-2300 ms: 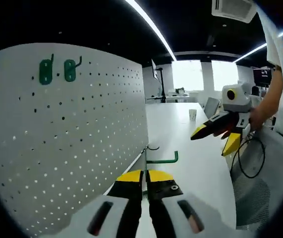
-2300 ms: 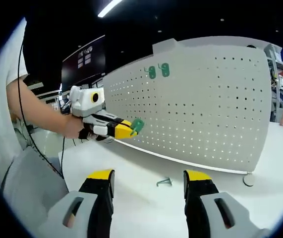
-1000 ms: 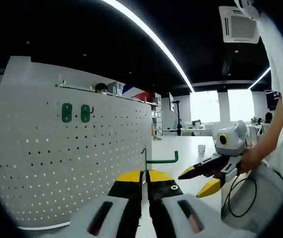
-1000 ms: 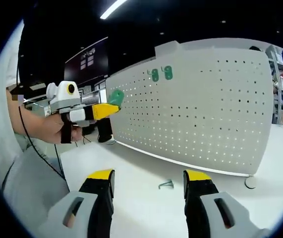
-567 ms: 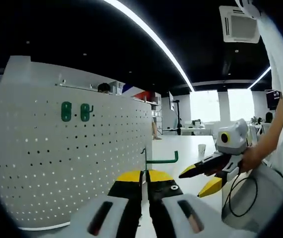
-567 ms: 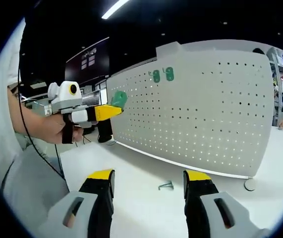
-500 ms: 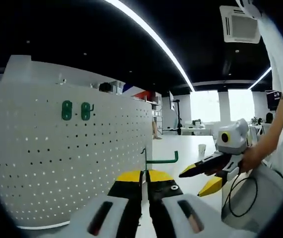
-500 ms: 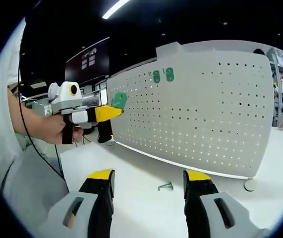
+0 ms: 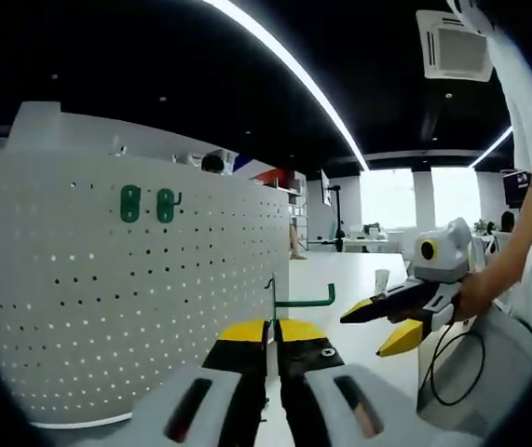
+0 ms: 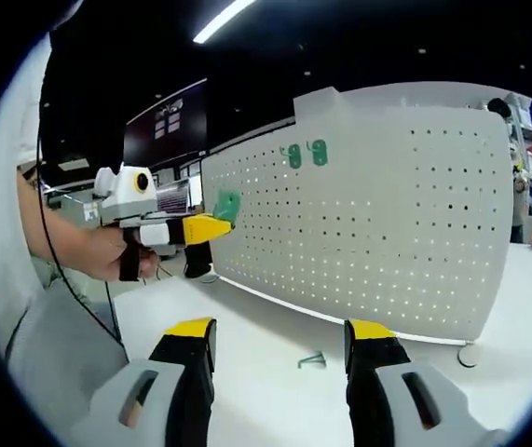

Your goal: Insert the hook assembly into the mounting plate slot until the hook locks in place.

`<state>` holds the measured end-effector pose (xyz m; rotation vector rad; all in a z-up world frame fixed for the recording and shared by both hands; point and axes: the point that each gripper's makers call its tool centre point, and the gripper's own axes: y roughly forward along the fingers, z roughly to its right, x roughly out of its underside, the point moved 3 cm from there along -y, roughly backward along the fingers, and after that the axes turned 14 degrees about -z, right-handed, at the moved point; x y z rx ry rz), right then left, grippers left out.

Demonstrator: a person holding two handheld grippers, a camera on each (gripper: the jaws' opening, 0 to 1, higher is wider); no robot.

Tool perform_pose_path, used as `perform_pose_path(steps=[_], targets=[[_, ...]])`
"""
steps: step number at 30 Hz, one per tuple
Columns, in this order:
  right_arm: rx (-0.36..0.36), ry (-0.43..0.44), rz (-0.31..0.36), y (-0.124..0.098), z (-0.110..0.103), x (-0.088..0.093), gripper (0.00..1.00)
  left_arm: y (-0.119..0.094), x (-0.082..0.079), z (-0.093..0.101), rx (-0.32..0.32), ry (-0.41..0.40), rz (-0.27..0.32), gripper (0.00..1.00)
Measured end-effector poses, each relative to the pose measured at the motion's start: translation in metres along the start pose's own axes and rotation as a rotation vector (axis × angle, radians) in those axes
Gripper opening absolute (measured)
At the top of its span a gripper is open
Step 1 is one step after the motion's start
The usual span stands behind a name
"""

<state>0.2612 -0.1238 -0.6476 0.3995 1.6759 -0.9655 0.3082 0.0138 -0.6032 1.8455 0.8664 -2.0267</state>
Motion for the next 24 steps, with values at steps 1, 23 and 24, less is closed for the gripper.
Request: perform_pose_path(steps=[1, 23, 24], targets=[[-0.001, 0.000, 0.005, 0.000, -0.001, -0.001, 0.54, 0.000, -0.001, 0.001, 0.000, 0.002, 0.000, 0.03], [-0.033, 0.039, 0.138, -0.008, -0.008, -0.026, 0.54, 0.000, -0.002, -0.003, -0.011, -0.021, 0.010, 0.03], [-0.037, 0.040, 0.139, -0.008, -0.010, -0.028, 0.54, 0.000, -0.002, -0.003, -0.013, -0.020, 0.010, 0.03]])
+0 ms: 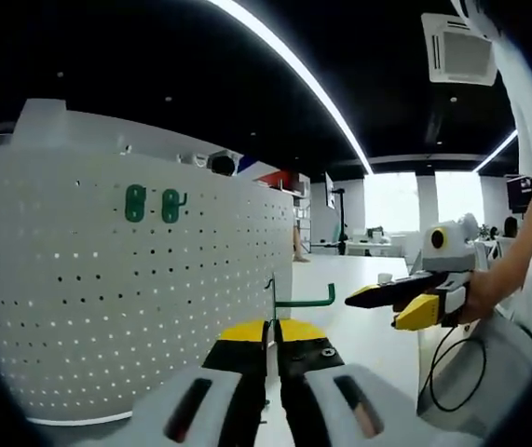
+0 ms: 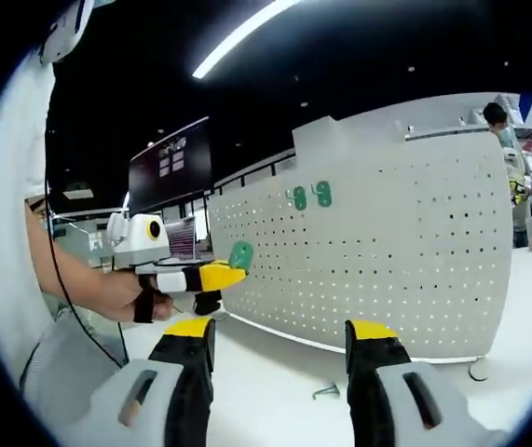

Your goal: Insert the hook assembly into the mounting plate slot until the hook locks in place.

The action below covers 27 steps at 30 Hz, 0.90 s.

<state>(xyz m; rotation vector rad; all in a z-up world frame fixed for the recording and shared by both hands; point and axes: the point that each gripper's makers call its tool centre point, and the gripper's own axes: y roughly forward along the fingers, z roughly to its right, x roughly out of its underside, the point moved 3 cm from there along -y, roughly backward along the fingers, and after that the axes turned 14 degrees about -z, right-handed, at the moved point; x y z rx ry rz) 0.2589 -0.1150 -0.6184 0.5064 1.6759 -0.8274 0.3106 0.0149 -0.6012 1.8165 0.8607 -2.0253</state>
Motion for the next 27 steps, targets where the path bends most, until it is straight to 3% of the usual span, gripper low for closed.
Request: perform_pose_path(steps=[3, 13, 27], targets=[[-0.026, -0.007, 0.011, 0.001, -0.008, -0.006, 0.48, 0.001, 0.000, 0.001, 0.001, -0.001, 0.001, 0.03], [-0.115, 0.156, 0.072, 0.004, -0.016, -0.016, 0.39, 0.001, -0.002, 0.001, 0.003, -0.002, 0.003, 0.03], [-0.130, 0.155, 0.108, 0.017, -0.024, -0.029, 0.30, 0.002, -0.006, 0.005, 0.005, 0.000, 0.011, 0.03]])
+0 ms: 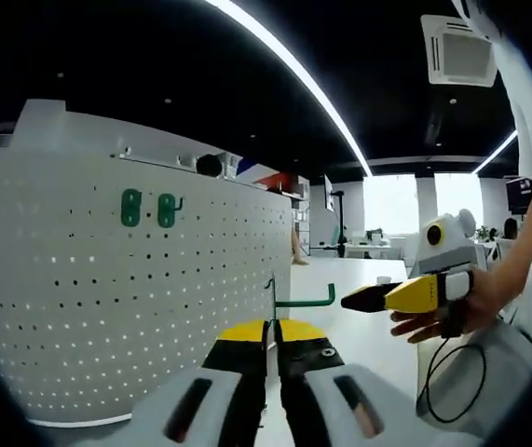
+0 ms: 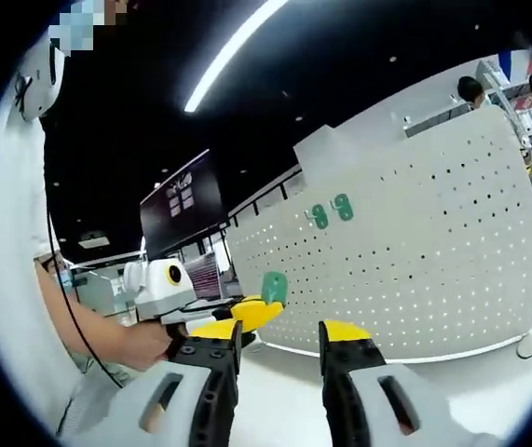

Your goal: Insert the hook assembly into the mounting plate slot until the hook locks in place.

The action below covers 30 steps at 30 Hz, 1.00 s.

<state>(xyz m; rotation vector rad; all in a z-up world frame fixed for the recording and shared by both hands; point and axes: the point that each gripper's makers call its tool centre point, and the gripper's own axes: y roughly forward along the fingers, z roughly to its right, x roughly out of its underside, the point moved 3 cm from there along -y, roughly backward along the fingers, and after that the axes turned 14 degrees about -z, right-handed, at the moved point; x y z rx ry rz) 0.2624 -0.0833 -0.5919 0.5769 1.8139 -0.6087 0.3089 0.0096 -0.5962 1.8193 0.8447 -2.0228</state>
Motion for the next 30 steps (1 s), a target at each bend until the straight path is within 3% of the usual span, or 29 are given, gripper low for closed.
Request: perform_pose_path(steps=[30], targets=[[-0.012, -0.009, 0.021, 0.034, -0.005, -0.016, 0.19, -0.001, -0.003, 0.003, 0.002, 0.001, 0.009, 0.03]])
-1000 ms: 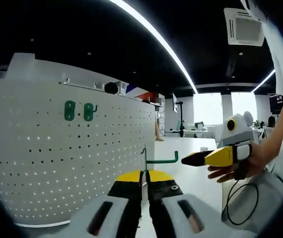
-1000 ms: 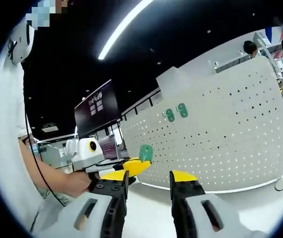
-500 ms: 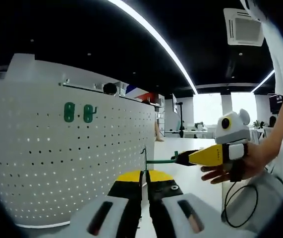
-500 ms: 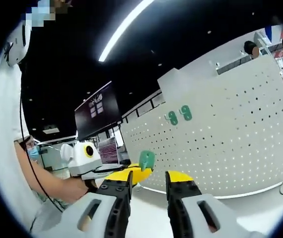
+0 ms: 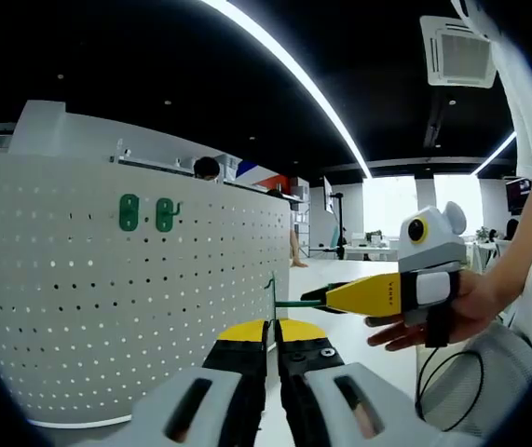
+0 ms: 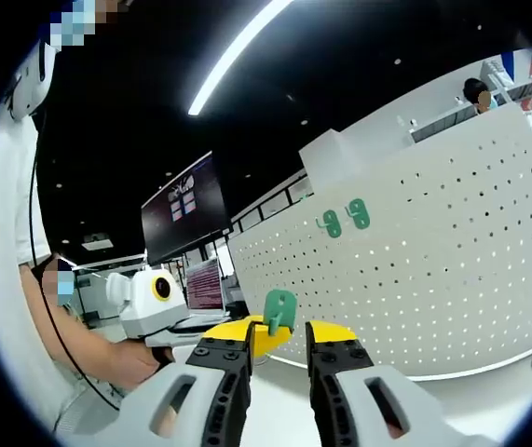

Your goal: Insert the hook assembly into the mounting plate slot until the hook locks in place.

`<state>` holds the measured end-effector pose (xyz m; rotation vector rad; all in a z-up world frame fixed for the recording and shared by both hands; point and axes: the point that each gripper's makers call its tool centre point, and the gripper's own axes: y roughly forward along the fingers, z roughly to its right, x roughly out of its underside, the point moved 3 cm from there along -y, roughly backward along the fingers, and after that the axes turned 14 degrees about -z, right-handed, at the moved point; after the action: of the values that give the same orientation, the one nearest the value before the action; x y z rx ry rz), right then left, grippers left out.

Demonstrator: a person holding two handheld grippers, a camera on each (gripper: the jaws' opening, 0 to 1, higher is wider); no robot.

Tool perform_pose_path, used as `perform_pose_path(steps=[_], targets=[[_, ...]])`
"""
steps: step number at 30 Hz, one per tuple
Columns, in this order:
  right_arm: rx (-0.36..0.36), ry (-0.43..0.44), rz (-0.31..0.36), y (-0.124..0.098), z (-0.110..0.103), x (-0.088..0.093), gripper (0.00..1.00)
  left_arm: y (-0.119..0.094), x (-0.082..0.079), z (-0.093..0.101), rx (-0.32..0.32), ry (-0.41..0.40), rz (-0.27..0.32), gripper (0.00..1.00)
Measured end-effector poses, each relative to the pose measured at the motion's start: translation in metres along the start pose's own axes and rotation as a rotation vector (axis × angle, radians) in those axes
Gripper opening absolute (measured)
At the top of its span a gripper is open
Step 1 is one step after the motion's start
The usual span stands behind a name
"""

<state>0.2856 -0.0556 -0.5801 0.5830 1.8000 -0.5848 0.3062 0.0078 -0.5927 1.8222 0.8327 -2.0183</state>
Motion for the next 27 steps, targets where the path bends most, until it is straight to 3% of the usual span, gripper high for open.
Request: perform_pose_path(steps=[27], targets=[[0.003, -0.037, -0.018, 0.018, -0.005, -0.002, 0.04, -0.002, 0.000, 0.001, -0.009, -0.016, 0.004, 0.02]])
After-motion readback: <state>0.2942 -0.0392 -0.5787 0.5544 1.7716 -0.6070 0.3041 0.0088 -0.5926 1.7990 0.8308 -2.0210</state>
